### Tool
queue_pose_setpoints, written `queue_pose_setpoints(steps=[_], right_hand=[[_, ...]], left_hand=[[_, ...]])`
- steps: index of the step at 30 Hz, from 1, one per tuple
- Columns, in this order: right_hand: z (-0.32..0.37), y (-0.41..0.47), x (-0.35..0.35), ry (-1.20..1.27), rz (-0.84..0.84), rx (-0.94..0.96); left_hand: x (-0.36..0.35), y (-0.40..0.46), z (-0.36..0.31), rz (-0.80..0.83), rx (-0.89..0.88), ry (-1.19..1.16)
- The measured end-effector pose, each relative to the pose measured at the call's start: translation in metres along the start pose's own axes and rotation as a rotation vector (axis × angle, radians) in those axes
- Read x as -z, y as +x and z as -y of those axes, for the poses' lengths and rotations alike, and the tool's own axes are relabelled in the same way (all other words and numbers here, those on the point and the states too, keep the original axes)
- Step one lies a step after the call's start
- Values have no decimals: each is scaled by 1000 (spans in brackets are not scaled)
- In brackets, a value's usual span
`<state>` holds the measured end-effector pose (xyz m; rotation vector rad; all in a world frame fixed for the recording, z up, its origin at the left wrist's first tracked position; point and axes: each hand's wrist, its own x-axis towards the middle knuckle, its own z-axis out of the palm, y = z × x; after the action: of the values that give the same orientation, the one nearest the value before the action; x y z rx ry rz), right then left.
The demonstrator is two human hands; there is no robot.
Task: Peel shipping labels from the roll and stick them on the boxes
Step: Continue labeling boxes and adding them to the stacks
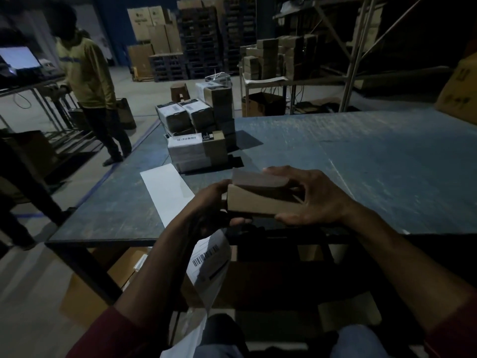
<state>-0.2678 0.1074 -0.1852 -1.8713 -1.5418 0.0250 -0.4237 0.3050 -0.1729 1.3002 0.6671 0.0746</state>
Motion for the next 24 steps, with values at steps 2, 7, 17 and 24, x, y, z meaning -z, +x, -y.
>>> queue_pose_setpoints(steps=[2, 7, 17, 24], right_hand=[[-1, 2, 3, 80, -47, 10], [-2, 6, 18, 155, -23, -60], [-1, -2, 17, 459, 16, -28], [2, -5, 22, 590, 55, -33]], left_hand=[[10, 4, 1, 41, -76, 152], [28, 9, 2, 196, -588, 461], [17, 3, 7, 135, -937, 569], [13, -7, 12, 153, -1046, 530]])
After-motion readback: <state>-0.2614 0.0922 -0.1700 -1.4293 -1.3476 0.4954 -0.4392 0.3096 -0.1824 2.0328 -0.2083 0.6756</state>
